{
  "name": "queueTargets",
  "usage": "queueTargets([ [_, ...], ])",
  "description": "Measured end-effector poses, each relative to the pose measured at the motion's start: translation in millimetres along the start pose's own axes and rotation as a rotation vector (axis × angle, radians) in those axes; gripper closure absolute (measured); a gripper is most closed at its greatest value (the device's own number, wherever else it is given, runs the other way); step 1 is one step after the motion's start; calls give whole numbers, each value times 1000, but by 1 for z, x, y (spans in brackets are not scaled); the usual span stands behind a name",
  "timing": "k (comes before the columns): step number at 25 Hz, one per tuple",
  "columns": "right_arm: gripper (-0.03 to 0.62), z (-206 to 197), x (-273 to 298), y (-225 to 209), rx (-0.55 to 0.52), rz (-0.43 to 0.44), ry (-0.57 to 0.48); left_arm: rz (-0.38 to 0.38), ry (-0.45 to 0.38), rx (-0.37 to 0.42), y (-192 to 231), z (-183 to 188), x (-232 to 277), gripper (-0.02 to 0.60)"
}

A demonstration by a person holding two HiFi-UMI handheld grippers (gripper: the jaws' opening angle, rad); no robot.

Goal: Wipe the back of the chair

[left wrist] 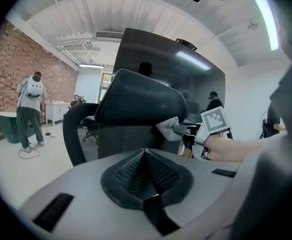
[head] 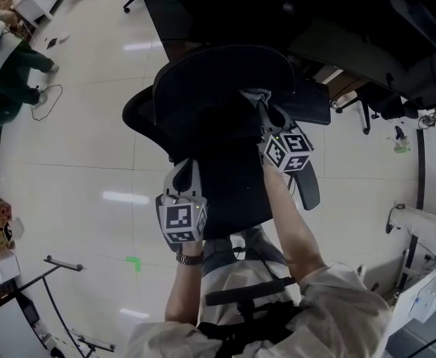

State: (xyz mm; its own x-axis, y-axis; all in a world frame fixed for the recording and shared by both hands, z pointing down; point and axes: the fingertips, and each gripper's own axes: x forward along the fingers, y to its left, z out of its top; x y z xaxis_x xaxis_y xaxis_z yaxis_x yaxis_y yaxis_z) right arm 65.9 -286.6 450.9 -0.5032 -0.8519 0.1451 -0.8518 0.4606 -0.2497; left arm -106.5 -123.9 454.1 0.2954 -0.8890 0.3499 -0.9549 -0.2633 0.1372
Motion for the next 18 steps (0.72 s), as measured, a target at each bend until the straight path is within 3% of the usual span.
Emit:
queueTargets([
  [3, 571, -34, 27, 65, -45, 155, 62, -9, 21, -7, 1, -9, 4, 574],
  [8, 571, -72, 50, 203, -182, 500, 104, 8, 27, 7, 21, -16, 5, 574],
  [11, 571, -77, 47, 227, -243, 590, 103, 14, 45, 1, 30, -25, 9, 574],
  [14, 571, -93, 43, 168, -207, 485, 120, 0, 58, 2, 28, -33, 14, 574],
  [18, 572, -99, 13, 22, -90, 143, 113, -45, 69, 13, 15, -40, 23, 574],
])
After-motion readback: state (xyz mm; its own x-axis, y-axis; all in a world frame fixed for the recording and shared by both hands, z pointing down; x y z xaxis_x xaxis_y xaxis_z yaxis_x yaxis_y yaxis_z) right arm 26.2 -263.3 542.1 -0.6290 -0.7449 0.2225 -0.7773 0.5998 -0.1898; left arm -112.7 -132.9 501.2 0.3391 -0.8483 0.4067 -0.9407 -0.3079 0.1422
